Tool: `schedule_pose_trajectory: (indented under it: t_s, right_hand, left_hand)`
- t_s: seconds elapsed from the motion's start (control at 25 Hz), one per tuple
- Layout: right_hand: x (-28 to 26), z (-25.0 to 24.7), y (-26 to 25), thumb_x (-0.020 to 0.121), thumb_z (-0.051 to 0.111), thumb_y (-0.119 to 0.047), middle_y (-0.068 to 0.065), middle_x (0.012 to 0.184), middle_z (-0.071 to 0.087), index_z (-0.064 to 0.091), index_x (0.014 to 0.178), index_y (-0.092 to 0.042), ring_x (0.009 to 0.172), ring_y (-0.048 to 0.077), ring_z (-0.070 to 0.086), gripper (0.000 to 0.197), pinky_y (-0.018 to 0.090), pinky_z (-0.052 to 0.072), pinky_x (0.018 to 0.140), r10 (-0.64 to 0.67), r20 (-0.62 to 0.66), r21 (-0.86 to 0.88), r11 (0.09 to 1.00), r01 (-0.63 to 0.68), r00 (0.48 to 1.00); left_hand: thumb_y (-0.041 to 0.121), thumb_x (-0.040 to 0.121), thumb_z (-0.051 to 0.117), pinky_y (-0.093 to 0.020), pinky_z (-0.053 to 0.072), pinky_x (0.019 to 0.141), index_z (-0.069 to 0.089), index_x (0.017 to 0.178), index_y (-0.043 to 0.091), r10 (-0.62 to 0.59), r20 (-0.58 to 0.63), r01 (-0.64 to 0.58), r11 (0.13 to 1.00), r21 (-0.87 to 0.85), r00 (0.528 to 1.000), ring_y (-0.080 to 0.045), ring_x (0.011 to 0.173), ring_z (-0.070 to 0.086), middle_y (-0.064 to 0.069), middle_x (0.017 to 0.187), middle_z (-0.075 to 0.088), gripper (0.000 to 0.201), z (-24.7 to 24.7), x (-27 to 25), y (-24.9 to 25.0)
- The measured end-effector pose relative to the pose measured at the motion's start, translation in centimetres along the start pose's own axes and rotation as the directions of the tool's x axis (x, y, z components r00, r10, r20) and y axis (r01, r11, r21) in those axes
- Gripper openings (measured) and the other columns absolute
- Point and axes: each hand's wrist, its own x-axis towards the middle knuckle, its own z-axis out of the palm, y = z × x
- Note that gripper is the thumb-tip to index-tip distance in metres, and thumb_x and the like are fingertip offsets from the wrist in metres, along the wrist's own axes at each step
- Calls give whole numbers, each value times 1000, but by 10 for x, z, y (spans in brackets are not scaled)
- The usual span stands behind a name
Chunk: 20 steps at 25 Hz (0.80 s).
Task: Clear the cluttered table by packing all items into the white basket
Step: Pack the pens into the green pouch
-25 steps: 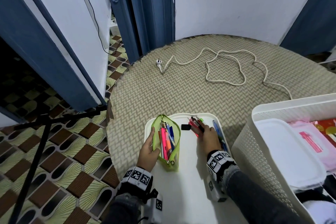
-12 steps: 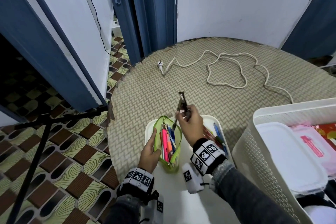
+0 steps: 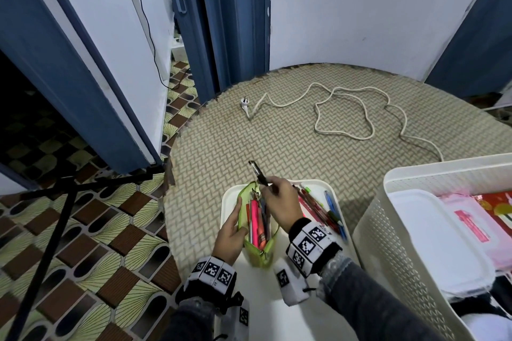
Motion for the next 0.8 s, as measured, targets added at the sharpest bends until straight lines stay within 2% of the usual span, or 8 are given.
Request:
schedule_pose_trajectory:
  t_s: [0.08, 0.16, 0.32, 0.48, 0.56, 0.64, 0.72, 0.8]
  right_hand:
    - [2, -1, -8, 88, 64, -13, -5, 66, 59, 68, 100, -8, 66, 8, 57, 13, 10, 43, 63, 7, -30, 143, 990, -3, 1000]
    - [3, 4, -3, 85, 69, -12, -5, 64, 59, 66, 101, -6, 63, 7, 57, 17, 15, 44, 63, 63, -40, 154, 986, -57, 997]
    - [-7, 17, 21, 80, 71, -7, -4, 66, 55, 60, 111, -10, 66, 15, 54, 33, 23, 45, 66, 157, 78, -68, 986, -152, 984]
    - [-17, 16, 24, 78, 73, -9, 8, 92, 69, 66, 103, -4, 85, 20, 61, 27, 17, 37, 69, 25, 318, -303, 950, 76, 948]
    - [-17, 14, 22, 84, 67, -9, 13, 99, 69, 68, 102, -2, 84, 19, 59, 20, 16, 36, 71, -20, 294, -281, 954, 106, 956]
    - [-12, 7, 28, 87, 59, -3, 14, 102, 65, 68, 102, -1, 87, 18, 55, 17, 15, 35, 78, -97, 63, -235, 966, 109, 993]
    - [-3, -8, 42, 86, 55, 3, 15, 102, 58, 66, 99, -1, 88, 21, 54, 18, 20, 38, 85, -94, -137, -230, 971, 61, 986]
    - [6, -23, 66, 87, 53, 0, 14, 106, 58, 64, 99, -5, 94, 28, 57, 17, 32, 43, 89, 33, -126, -333, 940, -74, 991]
  left_hand:
    - [-7, 93, 40, -50, 45, 99, 36, 136, 44, -15, -6, 15, 1000, -26, 1000, -32, 116, 56, -21, 135, 53, 67, 1, 0, 2]
    - [-4, 94, 40, -45, 53, 90, 37, 133, 47, -31, -2, 31, 998, -54, 1000, -21, 103, 62, -2, 122, 63, 64, 1, -1, 6]
    - [-6, 94, 38, -50, 53, 88, 35, 137, 44, -32, 1, 32, 999, -43, 999, -18, 89, 64, 18, 98, 68, 65, 0, -1, 6]
    - [-5, 94, 36, -54, 51, 84, 34, 130, 52, -28, -14, 28, 1000, 0, 1000, -24, 77, 58, 5, 92, 70, 68, -3, 2, -1]
    - [-6, 94, 35, -59, 49, 81, 36, 135, 48, -23, -29, 23, 1000, 7, 999, -25, 73, 50, 4, 80, 68, 68, -7, 4, -7]
    - [-7, 93, 35, -62, 48, 78, 39, 137, 44, -4, -60, 4, 1000, 2, 998, -23, 75, 47, 2, 94, 70, 68, -12, 6, -13]
    - [-9, 93, 35, -51, 50, 73, 39, 137, 42, 15, -100, -17, 1000, -23, 995, -20, 72, 48, -12, 124, 62, 68, -20, 7, -17]
    - [-11, 92, 35, -35, 44, 61, 34, 141, 35, 29, -138, -34, 999, -29, 990, -16, 61, 44, -16, 135, 54, 68, -26, 9, -24]
